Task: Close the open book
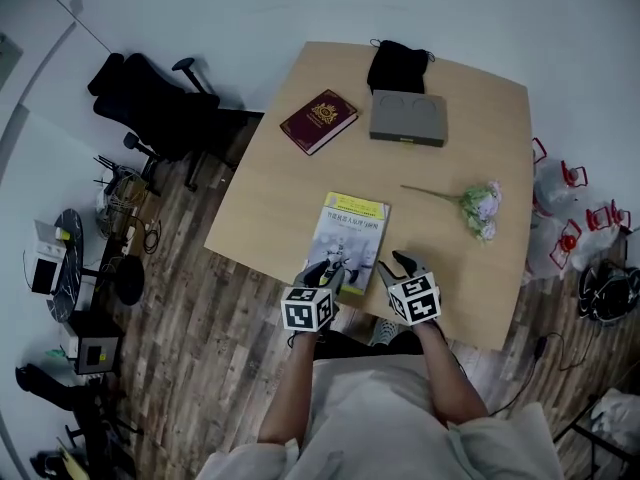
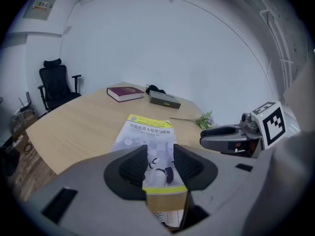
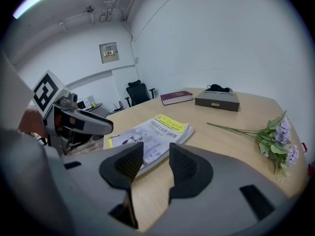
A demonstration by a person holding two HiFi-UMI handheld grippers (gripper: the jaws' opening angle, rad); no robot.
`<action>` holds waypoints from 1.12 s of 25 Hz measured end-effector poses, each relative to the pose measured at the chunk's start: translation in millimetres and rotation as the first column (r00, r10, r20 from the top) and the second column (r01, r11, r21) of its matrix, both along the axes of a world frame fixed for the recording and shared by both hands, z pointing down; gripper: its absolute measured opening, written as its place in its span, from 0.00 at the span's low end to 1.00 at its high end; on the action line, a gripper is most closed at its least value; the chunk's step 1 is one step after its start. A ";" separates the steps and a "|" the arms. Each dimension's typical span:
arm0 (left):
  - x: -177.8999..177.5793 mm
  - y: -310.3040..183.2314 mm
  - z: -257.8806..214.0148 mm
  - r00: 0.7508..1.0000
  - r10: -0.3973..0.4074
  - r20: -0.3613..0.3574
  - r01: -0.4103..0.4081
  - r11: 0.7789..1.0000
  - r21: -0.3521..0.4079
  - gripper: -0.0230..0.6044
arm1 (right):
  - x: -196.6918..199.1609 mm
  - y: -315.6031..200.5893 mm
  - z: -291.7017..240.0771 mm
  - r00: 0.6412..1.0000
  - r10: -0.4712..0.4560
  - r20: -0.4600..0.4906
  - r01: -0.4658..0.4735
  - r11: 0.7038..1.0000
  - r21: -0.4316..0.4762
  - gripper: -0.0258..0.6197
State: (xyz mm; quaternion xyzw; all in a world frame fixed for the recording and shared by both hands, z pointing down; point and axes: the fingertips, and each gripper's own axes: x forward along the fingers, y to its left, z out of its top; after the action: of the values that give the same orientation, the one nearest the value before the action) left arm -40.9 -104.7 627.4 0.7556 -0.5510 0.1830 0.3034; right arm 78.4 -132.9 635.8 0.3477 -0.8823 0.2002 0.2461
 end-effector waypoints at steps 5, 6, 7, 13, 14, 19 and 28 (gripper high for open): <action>-25.0 -2.3 -24.5 0.998 -0.067 -0.011 0.068 0.994 0.086 0.31 | -3.1 -2.7 6.5 1.000 -0.001 -0.014 0.001 1.000 -0.007 0.31; -28.8 -3.8 -30.8 0.997 -0.072 -0.009 0.072 0.992 0.106 0.31 | -4.1 -3.0 6.6 1.000 0.000 -0.013 0.000 1.000 -0.009 0.31; -32.2 -4.1 -36.8 0.997 -0.072 -0.003 0.072 0.990 0.123 0.31 | -5.8 -3.0 6.3 1.000 -0.001 -0.012 0.001 1.000 -0.010 0.31; -34.8 6.1 -57.2 1.000 -0.003 0.011 0.001 0.985 0.170 0.31 | -15.9 -5.4 7.6 1.000 -0.019 -0.016 0.019 1.000 -0.002 0.31; -36.1 6.1 -57.9 1.000 -0.005 0.018 0.002 0.984 0.177 0.31 | -17.0 -6.5 8.7 1.000 -0.021 -0.020 0.021 1.000 -0.002 0.31; -39.8 11.0 -52.2 0.999 -0.012 0.046 0.004 0.985 0.171 0.30 | -25.0 -4.8 7.0 0.999 -0.036 -0.029 0.036 0.999 0.003 0.31; -37.3 8.1 -43.7 0.999 -0.001 0.047 -0.006 0.990 0.144 0.14 | -21.0 -6.4 10.1 0.996 -0.041 -0.074 0.041 0.999 0.006 0.26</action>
State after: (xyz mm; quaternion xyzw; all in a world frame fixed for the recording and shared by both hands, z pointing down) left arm -78.3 -96.6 583.7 0.7717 -0.5687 0.1609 0.2347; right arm 57.4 -139.2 646.0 0.3376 -0.8802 0.1788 0.2815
